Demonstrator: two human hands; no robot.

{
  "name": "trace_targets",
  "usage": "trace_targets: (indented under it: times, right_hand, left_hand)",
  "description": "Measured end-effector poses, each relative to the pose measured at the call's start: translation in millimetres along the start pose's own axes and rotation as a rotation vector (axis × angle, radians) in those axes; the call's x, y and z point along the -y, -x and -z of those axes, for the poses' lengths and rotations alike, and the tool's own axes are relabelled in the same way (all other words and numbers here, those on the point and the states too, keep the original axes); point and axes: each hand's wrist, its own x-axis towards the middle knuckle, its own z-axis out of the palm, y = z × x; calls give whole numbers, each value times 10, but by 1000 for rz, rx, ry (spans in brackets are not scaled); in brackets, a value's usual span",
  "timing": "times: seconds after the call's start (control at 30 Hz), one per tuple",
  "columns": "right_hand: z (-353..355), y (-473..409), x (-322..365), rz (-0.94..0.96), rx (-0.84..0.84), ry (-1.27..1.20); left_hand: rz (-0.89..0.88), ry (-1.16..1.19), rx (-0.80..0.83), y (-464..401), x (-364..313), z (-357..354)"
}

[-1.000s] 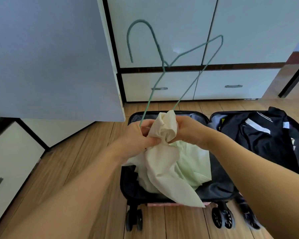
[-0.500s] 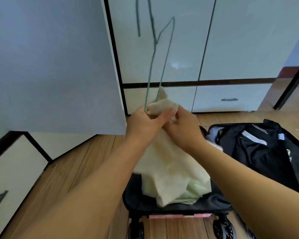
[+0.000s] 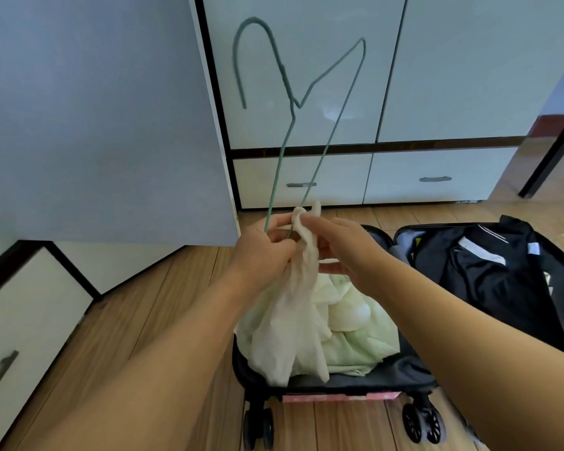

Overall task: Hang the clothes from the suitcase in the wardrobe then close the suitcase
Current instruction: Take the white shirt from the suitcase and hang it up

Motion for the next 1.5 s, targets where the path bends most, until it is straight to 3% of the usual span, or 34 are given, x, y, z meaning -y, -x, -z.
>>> trace_targets:
  times: [0.17,0.33,0.43,0.53,0.6,0.7,0.87,1.03,1.13,1.27,1.33,1.43,1.5]
  right_hand:
    - [-96,0,-89,171,-111,216]
    - [45,27,-128,88,0,-45]
    - [328,-97,-135,63,-346,-129]
    - [647,-137,-53,68,-634,-94]
    - [782,-132,-62,69,-668,18]
    - [736,-68,-141,89,-551,371]
    - [622,70,-276,106,-382,836]
    - [637,-41,-279,232,-665,1043]
    - [761,-87,-30,91,-734,1319]
    - [1030,-218,409,-62,-615,1042]
    - [1031,-233,676,-91,-571,739]
    - [979,-149,1147,-162,-299,168]
    - [977,-111,1373,-212,-123,80]
  left_hand:
    - [49,56,-139,-30,23,-44]
    - [67,-1,-242,-97,98,-13]
    - [33,-51,-230,-120,116,95]
    - [-7,-295,-266,-115,153,255]
    - [-22,-503,-296,-102,217,331]
    - [-37,-697,-338,-68,356,370]
    - [-38,-814,-390,-26,493,492]
    - [-98,-698,-342,-20,467,489]
    - [-116,-541,-243,-31,208,597]
    - [-104,-363,34,37,-392,968]
    - [-25,-381,196,56,-646,1147]
    - [62,-550,347,8,-935,1465]
    - [115,-610,386,-34,-1052,1686]
